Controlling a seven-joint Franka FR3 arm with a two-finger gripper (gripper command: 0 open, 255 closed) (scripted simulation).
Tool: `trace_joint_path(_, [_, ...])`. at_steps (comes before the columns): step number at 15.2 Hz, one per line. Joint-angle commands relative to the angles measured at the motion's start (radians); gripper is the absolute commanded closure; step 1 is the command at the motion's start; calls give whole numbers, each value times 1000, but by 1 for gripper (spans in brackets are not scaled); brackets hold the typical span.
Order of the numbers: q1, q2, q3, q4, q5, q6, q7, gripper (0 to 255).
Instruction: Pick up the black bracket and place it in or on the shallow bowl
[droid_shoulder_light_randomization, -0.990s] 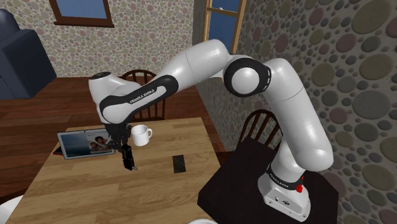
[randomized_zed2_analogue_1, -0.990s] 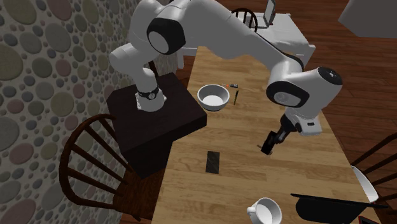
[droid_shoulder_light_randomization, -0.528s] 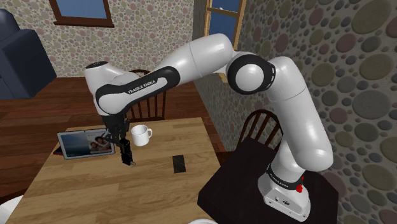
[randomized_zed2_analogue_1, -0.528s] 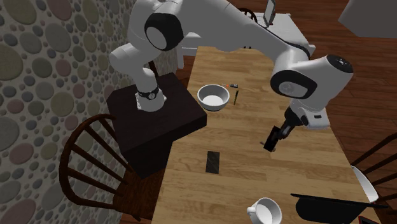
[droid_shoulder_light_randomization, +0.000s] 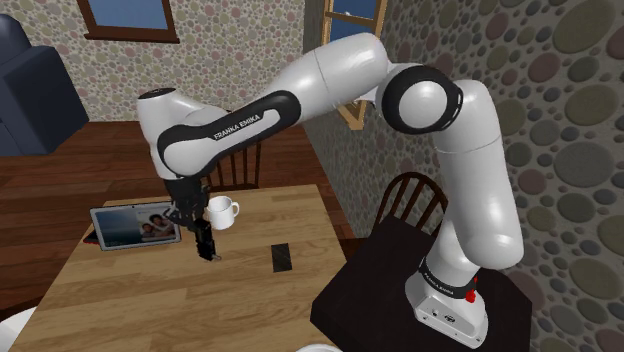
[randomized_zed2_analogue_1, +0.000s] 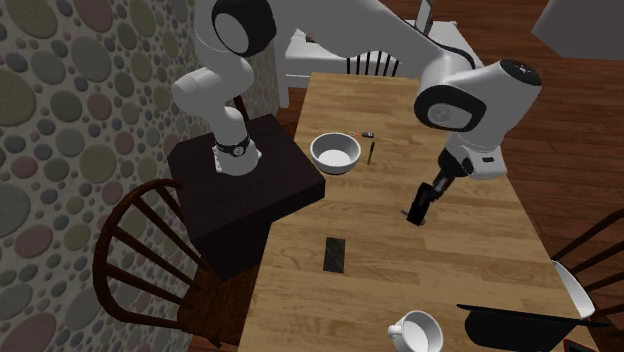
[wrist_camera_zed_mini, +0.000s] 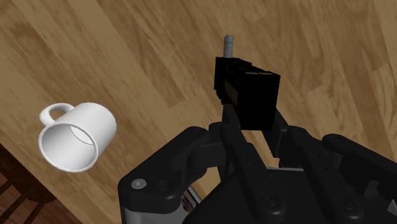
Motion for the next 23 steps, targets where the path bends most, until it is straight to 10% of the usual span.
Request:
trace_joint_path(1, [0, -69, 13, -103, 12, 35, 20, 255])
trace_joint_path(10, [12, -296, 64, -400, 74, 116, 77, 255])
trace_joint_path(11, [12, -296, 64, -400, 74, 116, 77, 0])
trace_joint_path(23, [-63, -426, 33, -880, 70, 479, -98, 0])
